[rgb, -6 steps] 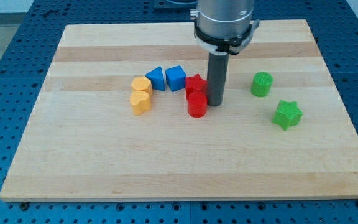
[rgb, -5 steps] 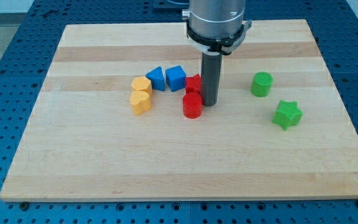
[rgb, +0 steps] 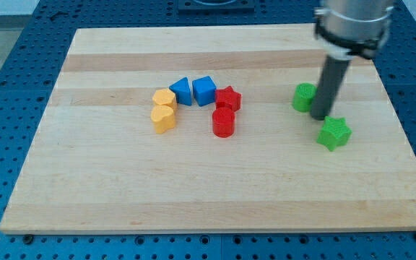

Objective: Nudge the green star a bit left

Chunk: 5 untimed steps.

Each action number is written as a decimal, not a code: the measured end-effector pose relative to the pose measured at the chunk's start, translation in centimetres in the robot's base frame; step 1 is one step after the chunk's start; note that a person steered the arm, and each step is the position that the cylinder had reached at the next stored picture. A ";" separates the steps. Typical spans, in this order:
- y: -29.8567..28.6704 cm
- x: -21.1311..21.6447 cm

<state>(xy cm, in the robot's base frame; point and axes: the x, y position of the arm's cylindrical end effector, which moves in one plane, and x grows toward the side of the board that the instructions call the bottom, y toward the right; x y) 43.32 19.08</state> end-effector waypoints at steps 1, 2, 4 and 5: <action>4.6 -0.2; 6.3 0.7; 1.8 6.5; -3.0 7.2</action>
